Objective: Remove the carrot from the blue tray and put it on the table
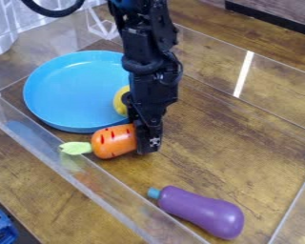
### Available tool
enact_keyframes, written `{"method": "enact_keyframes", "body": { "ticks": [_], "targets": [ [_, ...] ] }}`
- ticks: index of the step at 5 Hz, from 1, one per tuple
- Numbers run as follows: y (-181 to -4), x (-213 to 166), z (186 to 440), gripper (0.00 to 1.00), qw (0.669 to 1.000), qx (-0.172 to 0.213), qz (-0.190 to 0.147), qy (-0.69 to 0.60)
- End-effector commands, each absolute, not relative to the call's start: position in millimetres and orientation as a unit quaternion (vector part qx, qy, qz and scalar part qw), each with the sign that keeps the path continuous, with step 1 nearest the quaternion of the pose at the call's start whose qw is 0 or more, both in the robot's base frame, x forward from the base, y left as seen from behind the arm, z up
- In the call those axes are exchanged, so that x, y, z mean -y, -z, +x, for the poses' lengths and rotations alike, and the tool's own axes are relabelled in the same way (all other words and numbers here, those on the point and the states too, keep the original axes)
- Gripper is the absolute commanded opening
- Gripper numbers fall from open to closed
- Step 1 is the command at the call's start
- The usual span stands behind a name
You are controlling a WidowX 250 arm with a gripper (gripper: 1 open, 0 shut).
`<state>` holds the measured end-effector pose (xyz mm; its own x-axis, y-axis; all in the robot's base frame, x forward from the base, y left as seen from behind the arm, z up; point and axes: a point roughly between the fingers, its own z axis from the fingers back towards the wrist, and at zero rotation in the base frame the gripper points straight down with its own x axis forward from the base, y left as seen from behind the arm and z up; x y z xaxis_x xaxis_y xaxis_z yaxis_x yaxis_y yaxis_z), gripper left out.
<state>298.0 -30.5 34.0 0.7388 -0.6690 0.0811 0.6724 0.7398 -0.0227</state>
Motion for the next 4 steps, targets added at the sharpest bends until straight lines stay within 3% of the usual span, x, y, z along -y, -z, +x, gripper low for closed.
{"method": "enact_keyframes", "body": {
  "ticks": [1, 3, 4],
  "targets": [
    [-58.6, 35.6, 302.7, 0.00, 0.927, 0.072, -0.020, 0.368],
    [-66.8, 38.8, 297.4, 0.00, 0.926, 0.082, -0.025, 0.367],
    [-86.0, 38.5, 299.5, 0.00, 0.922, 0.081, -0.028, 0.378]
  ]
}}
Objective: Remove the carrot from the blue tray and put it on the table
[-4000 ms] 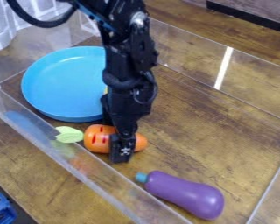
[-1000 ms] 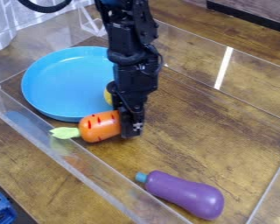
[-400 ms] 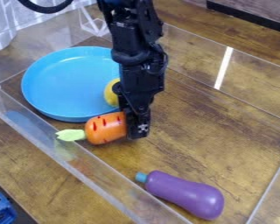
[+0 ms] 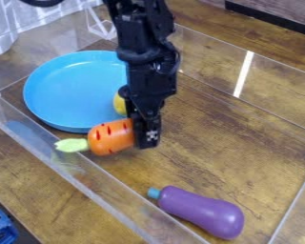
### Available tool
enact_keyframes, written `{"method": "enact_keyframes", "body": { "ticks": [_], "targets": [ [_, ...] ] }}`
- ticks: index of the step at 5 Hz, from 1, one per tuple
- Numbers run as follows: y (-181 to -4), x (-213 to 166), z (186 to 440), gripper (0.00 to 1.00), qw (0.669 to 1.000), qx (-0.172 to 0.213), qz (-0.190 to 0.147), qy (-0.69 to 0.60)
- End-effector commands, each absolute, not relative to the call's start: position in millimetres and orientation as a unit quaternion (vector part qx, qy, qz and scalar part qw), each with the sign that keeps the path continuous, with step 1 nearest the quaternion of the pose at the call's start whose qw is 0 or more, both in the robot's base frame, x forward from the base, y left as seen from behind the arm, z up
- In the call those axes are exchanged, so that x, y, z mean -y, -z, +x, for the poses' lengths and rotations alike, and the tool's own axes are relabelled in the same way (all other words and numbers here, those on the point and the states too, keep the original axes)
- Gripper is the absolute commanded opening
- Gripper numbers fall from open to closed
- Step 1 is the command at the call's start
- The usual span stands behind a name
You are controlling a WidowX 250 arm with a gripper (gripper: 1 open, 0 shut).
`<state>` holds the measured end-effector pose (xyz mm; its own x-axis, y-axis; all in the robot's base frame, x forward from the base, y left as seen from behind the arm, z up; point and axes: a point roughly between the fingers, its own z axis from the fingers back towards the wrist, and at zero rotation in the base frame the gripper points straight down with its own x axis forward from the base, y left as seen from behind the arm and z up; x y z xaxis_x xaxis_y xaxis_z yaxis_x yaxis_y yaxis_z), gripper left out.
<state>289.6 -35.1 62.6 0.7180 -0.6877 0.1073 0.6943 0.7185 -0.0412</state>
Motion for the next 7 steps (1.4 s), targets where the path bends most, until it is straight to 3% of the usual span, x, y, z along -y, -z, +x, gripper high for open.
{"method": "enact_keyframes", "body": {
  "ticks": [1, 2, 4, 6, 7],
  "targets": [
    [-103.3, 38.6, 303.5, 0.00, 0.918, 0.080, -0.032, 0.388],
    [-102.4, 53.2, 316.4, 0.00, 0.916, 0.084, -0.031, 0.390],
    [-80.7, 74.1, 341.7, 0.00, 0.915, 0.095, -0.033, 0.390],
    [-90.9, 76.0, 350.7, 0.00, 0.930, 0.103, -0.034, 0.352],
    [-77.1, 85.0, 355.4, 0.00, 0.927, 0.106, -0.043, 0.357]
  ]
}}
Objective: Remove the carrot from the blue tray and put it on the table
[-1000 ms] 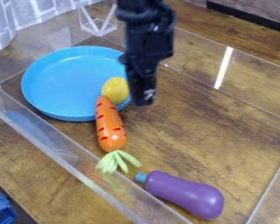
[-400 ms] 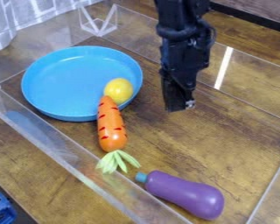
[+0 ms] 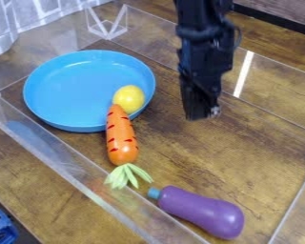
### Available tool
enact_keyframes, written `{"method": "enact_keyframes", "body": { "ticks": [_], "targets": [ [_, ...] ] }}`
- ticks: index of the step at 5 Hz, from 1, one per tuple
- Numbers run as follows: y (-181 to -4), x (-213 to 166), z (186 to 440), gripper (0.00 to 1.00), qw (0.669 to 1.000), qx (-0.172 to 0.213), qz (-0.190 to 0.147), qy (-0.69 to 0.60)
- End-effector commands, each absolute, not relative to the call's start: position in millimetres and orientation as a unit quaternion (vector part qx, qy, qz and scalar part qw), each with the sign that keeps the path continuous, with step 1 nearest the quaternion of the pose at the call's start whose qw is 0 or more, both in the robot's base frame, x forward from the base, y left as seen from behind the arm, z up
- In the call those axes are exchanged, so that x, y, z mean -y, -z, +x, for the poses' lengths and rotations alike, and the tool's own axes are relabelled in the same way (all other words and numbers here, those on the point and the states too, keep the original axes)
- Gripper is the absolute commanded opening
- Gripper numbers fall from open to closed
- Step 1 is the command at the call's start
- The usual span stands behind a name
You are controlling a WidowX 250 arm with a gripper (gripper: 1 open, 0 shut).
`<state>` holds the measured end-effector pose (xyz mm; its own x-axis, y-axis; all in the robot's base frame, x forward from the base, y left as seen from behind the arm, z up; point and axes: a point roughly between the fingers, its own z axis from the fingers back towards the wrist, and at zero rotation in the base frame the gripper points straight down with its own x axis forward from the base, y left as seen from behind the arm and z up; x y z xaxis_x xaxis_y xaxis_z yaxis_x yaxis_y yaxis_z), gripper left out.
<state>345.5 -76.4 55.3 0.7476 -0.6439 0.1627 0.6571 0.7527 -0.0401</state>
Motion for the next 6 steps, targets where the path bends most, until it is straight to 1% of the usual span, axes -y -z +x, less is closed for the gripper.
{"method": "enact_keyframes", "body": {
  "ticks": [1, 2, 3, 4, 5, 6],
  "targets": [
    [-60.4, 94.0, 359.7, 0.00, 0.927, 0.106, -0.048, 0.358],
    [-44.1, 100.5, 354.6, 0.00, 0.931, 0.105, -0.053, 0.345],
    [-37.6, 104.0, 348.5, 0.00, 0.936, 0.107, -0.059, 0.331],
    [-34.4, 107.2, 340.4, 1.00, 0.940, 0.108, -0.060, 0.318],
    [-31.9, 104.3, 338.2, 0.00, 0.929, 0.105, -0.065, 0.348],
    [-29.0, 101.8, 336.2, 1.00, 0.919, 0.102, -0.071, 0.375]
  ]
}}
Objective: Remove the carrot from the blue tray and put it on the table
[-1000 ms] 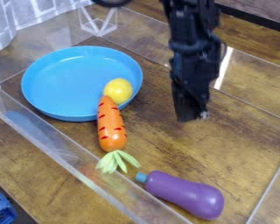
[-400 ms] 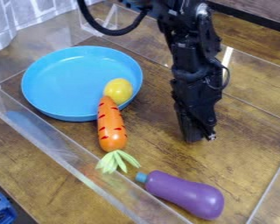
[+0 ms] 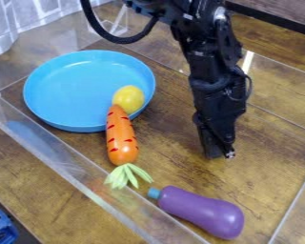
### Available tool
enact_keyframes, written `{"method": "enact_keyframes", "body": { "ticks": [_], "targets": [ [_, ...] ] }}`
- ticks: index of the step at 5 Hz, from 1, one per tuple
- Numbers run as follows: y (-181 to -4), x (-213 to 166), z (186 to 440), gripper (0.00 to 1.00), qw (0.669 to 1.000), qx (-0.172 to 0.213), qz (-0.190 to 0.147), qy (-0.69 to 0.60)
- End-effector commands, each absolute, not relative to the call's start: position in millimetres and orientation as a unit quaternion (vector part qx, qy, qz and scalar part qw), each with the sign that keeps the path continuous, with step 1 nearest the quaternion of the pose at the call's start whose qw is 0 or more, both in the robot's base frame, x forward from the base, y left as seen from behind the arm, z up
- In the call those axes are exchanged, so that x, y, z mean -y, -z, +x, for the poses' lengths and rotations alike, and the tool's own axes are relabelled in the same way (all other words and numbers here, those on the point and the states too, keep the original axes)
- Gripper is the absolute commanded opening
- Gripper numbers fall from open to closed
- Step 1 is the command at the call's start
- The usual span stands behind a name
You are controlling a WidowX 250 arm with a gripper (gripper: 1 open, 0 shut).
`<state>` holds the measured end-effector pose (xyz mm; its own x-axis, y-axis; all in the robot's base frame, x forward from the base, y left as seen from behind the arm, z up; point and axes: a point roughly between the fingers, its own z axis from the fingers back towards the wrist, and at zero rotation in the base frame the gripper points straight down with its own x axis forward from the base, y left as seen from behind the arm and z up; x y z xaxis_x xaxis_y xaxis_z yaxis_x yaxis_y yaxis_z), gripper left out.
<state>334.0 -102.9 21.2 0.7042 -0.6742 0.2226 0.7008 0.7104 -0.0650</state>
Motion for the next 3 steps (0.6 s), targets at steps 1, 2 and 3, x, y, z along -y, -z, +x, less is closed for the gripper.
{"method": "enact_keyframes", "body": {
  "ticks": [1, 2, 3],
  "targets": [
    [-26.5, 110.4, 338.1, 1.00, 0.919, 0.099, -0.077, 0.373],
    [-25.1, 117.7, 340.1, 1.00, 0.920, 0.094, -0.079, 0.372],
    [-27.7, 112.1, 342.0, 1.00, 0.917, 0.088, -0.080, 0.381]
  ]
}}
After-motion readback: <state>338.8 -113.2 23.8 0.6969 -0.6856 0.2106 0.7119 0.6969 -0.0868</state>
